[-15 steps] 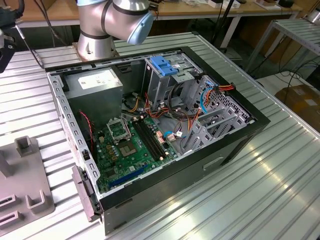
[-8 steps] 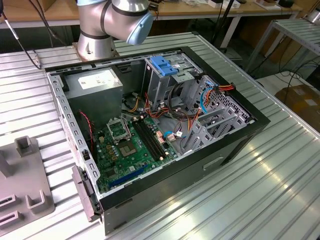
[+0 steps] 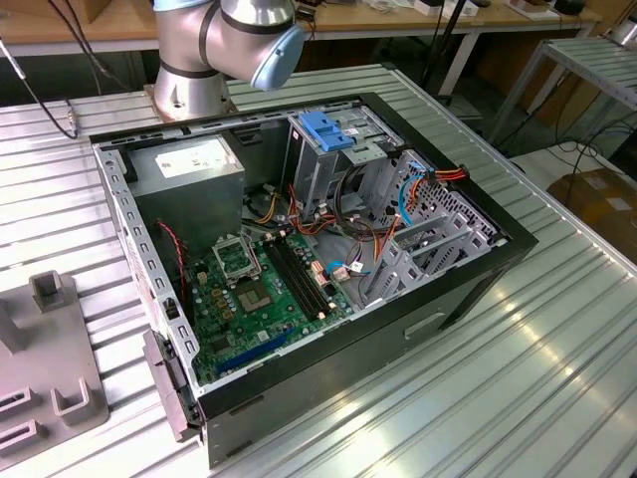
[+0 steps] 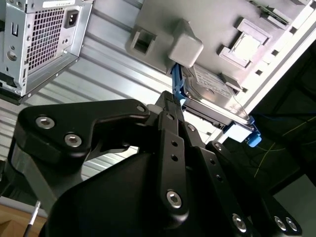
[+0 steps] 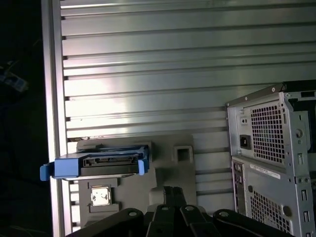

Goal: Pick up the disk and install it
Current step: 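Reach for the disk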

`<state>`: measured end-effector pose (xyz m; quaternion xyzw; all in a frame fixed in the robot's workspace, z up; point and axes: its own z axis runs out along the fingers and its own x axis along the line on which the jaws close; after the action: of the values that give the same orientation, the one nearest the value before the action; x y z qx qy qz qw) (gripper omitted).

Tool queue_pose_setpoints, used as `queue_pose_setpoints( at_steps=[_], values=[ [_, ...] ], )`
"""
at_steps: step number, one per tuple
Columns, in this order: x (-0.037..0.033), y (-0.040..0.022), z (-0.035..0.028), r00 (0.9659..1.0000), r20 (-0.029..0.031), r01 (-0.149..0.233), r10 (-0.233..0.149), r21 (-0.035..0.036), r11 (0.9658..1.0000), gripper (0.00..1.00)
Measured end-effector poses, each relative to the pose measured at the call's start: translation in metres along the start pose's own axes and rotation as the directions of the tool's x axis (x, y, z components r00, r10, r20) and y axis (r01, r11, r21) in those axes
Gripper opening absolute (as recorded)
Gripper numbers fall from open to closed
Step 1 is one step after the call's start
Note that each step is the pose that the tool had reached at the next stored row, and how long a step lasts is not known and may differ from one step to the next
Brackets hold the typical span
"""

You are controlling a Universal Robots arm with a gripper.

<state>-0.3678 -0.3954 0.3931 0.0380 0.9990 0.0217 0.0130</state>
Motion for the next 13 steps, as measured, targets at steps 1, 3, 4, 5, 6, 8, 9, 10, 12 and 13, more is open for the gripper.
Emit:
queue_pose_setpoints(
  at_steps=[1,3,4,5,6,8,9,10,12,13],
  values=[
    [0.0037,-0.0002,-0.0001,1.0,0.0,0.0,0.0,0.0,1.0,0.1],
    [0.0109,-0.0006,-0.0002,1.0,0.0001,0.0,0.0,0.0,1.0,0.1],
    [0.013,-0.0007,-0.0003,1.0,0.0001,0.0,0.0,0.0,1.0,0.1],
    [0.0153,-0.0009,-0.0003,1.0,0.0001,0.0,0.0,-0.0001,1.0,0.1],
    [0.0192,-0.0011,-0.0005,1.0,0.0,0.0,0.0,0.0,1.0,0.1],
    [0.0238,-0.0014,-0.0005,1.0,0.0001,0.0,0.0,0.0,1.0,0.1],
    [0.0259,-0.0015,-0.0006,1.0,0.0001,0.0,0.0,-0.0001,1.0,0.1],
    [0.028,-0.0017,-0.0006,1.0,0.0001,0.0,0.0,0.0,1.0,0.1],
    [0.0328,-0.002,-0.0008,1.0,0.0001,0.0,0.0,-0.0001,1.0,0.1],
    [0.035,-0.0022,-0.0008,1.0,0.0001,0.0,0.0,0.0,1.0,0.1]
  ],
)
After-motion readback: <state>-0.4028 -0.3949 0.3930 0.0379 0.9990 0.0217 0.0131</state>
